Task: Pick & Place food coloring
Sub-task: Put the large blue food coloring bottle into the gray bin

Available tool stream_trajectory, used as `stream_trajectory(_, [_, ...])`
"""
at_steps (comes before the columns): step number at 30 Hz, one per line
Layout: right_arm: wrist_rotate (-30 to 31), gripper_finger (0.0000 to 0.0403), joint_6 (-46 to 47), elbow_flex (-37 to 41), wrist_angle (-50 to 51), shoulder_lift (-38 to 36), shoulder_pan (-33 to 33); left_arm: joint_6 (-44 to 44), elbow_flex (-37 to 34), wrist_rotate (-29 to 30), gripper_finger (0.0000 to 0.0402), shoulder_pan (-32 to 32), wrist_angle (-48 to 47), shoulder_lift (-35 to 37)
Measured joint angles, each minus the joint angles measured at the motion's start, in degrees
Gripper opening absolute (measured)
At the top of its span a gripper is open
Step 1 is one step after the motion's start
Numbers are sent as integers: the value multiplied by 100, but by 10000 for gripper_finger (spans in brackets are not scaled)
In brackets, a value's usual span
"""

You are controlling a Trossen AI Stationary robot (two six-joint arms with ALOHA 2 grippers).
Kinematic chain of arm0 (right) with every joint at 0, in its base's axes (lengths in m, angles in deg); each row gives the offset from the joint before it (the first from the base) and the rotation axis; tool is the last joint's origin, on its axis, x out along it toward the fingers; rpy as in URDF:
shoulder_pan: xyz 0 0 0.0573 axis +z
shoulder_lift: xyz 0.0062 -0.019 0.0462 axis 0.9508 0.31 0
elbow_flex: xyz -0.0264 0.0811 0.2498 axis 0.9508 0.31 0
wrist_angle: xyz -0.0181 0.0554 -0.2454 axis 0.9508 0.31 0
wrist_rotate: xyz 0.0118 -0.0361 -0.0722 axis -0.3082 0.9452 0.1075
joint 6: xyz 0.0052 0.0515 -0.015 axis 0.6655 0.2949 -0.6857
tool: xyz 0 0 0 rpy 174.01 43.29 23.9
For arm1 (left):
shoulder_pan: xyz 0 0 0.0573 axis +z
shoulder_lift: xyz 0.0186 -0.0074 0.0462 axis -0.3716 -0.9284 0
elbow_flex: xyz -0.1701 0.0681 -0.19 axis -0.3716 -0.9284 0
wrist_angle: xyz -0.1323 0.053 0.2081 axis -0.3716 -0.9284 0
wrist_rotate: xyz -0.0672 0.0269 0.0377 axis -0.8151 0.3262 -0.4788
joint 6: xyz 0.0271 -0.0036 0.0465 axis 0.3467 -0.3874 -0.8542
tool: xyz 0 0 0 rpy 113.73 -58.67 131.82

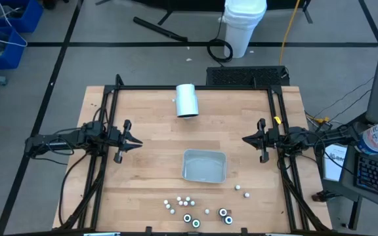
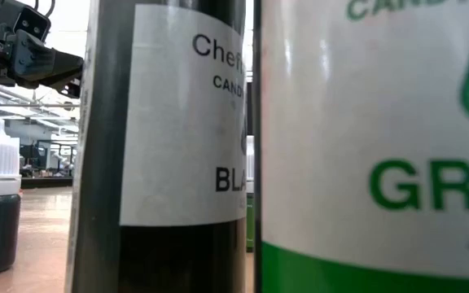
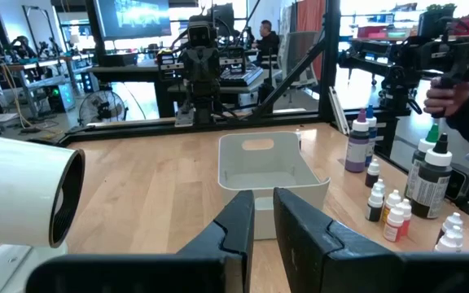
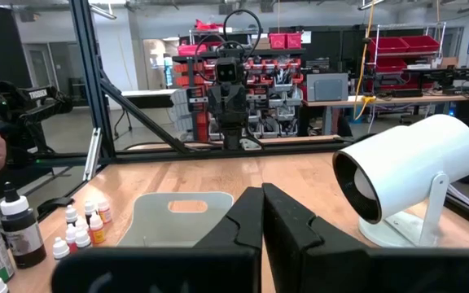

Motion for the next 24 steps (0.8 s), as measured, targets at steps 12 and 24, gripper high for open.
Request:
stream_trajectory(12, [0, 0, -58, 2, -267, 2, 0, 0, 0, 0, 58, -1, 31, 0])
stream_trajectory(24, [-130, 0, -931, -600, -712, 420, 636, 0, -1, 2, 58, 0, 479, 0])
